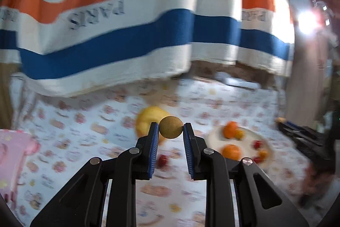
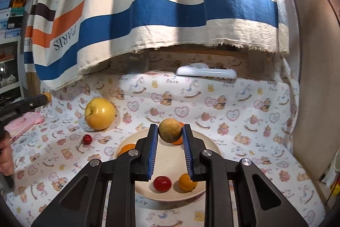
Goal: Organize fruits
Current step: 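Carry both held brown fruits over the plate with both grippers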
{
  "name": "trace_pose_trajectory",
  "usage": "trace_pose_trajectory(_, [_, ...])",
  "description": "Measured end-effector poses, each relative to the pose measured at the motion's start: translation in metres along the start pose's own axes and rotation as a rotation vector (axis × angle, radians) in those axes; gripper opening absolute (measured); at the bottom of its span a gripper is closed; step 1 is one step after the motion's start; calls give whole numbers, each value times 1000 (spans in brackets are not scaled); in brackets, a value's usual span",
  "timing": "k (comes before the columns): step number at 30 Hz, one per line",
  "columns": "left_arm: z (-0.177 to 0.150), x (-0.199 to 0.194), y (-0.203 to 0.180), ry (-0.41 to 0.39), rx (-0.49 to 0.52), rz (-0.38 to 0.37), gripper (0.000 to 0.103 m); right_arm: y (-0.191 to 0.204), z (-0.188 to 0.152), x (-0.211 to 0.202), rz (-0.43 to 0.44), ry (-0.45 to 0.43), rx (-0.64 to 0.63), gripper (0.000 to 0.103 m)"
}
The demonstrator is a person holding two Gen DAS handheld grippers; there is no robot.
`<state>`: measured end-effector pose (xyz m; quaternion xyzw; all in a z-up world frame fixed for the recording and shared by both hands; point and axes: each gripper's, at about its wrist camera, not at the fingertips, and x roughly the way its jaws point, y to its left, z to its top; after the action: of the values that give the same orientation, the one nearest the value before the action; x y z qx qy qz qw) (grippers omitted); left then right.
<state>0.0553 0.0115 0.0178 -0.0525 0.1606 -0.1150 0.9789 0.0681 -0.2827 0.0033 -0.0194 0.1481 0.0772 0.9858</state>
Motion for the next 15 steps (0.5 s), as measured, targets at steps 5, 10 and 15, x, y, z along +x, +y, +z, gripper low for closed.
trace_pose_trajectory(5, [10, -3, -37, -5, 147, 12, 22, -23, 6, 17, -75, 124, 33, 24])
trace_pose_trajectory(10, [17, 1, -78, -48, 214, -45, 23, -46, 7, 21, -41, 176, 53, 24])
trace_pose_trajectory(15, [22, 29, -103, -26, 217, -93, 23, -45, 4, 26, -17, 212, 51, 24])
